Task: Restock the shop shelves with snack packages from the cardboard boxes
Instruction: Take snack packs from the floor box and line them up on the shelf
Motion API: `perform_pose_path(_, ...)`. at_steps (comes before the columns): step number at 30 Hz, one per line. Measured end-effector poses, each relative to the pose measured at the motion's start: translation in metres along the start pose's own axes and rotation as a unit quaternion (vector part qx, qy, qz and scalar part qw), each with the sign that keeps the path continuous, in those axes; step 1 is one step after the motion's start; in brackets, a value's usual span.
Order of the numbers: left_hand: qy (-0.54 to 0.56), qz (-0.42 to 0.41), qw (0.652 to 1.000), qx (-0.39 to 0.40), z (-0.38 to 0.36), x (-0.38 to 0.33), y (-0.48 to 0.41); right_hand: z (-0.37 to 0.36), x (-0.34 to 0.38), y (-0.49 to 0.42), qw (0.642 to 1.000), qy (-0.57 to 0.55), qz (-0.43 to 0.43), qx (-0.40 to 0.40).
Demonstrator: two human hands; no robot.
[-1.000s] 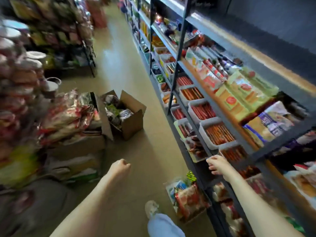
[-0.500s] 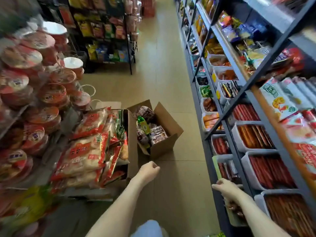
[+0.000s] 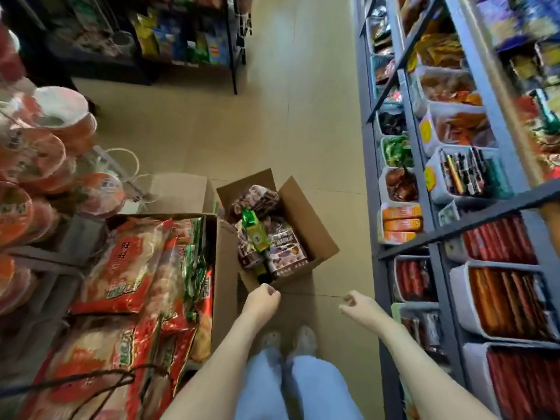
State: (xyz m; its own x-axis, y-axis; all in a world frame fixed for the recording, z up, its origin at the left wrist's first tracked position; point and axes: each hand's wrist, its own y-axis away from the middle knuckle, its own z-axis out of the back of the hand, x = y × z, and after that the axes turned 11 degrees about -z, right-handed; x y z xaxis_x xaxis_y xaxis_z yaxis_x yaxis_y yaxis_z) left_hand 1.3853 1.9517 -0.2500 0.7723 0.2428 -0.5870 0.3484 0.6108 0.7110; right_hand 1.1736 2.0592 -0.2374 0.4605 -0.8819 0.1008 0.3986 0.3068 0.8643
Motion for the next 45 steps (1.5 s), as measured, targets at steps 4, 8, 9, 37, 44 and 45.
perform_pose_path(4, 0.009, 0.049, 0.998, -0.023, 0.002, -0.007, -0.053, 0.016, 0.040, -0.060, 1.000, 0.012, 0.015, 0.010)
perform_pose_path(8, 0.048, 0.113, 0.988, -0.090, -0.007, -0.011, -0.120, 0.032, 0.068, -0.137, 0.999, 0.002, 0.024, 0.033)
perform_pose_path(9, 0.066, 0.139, 0.982, -0.107, -0.010, -0.009, -0.139, 0.036, 0.075, -0.159, 0.999, -0.004, 0.026, 0.037)
perform_pose_path(37, 0.085, 0.313, 0.884, -0.337, -0.054, 0.114, -0.407, -0.087, 0.111, -0.514, 0.969, -0.128, -0.120, 0.175)
perform_pose_path(44, 0.111, 0.292, 0.904, -0.292, -0.038, 0.073, -0.362, -0.063, 0.131, -0.438, 0.978, -0.192, -0.059, 0.059)
perform_pose_path(45, 0.110, 0.293, 0.906, -0.284, -0.035, 0.063, -0.353, -0.055, 0.132, -0.426, 0.978, -0.199, -0.056, 0.031)
